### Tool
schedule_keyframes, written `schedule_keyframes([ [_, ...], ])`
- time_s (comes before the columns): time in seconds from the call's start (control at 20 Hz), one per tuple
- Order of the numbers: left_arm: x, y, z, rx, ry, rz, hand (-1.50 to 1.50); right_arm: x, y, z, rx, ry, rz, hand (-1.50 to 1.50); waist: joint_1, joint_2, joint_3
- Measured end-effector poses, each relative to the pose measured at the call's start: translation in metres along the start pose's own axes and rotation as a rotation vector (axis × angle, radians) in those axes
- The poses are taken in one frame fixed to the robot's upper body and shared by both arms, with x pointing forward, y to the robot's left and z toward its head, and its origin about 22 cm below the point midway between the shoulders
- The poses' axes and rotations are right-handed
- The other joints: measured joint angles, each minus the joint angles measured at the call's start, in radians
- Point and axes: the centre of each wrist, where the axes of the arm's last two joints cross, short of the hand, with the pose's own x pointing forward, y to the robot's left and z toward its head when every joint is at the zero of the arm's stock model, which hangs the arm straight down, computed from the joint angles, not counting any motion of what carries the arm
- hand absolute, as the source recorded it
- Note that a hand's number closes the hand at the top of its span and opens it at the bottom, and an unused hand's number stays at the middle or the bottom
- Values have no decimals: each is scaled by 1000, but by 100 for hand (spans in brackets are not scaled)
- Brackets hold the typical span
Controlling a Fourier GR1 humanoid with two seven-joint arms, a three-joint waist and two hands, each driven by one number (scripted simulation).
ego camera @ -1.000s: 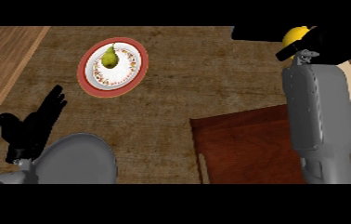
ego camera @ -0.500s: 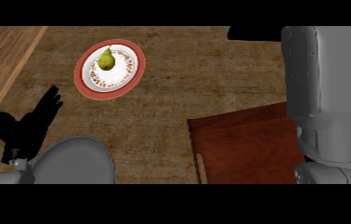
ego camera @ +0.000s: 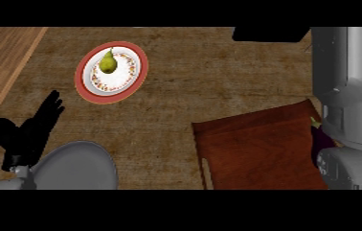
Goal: Pick the lemon from the tray and place it in the tiered shelf
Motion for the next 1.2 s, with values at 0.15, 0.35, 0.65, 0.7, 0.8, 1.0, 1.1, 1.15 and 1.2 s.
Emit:
schedule_keyframes([
  [0.15, -1, 0, 1, -1, 2, -2, 0, 6, -9, -16, -30, 20, 37, 150, -3, -1, 0],
  [0.35, 2, 2, 6, -1, -3, -5, 0, 8, -17, -43, -39, 50, 88, 150, 0, -1, 1],
  [0.65, 0, 2, 4, 1, -2, 0, 0, 2, -19, -75, -44, 84, 142, 150, -6, 1, 1],
  [0.7, -1, 3, 4, 1, 0, 2, 0, -1, -16, -80, -48, 93, 155, 150, -5, 2, 1],
  [0.8, 1, 3, 4, 3, -2, 1, 0, -5, -13, -87, -55, 104, 182, 150, -7, 0, 1],
  [1.0, 2, 1, 6, 7, 7, 5, 0, -23, 1, -106, -52, 131, 232, 150, -12, -2, 2],
  [1.1, -1, 2, 9, 7, 6, 3, 0, -31, 6, -114, -47, 147, 243, 150, -12, -2, 2],
  [1.15, -1, 3, 8, 6, 8, 5, 0, -36, 8, -119, -44, 157, 242, 150, -12, -1, 2],
  [1.2, -4, 6, 11, 6, 7, 4, 0, -42, 10, -127, -45, 168, 244, 150, -12, -1, 2],
])
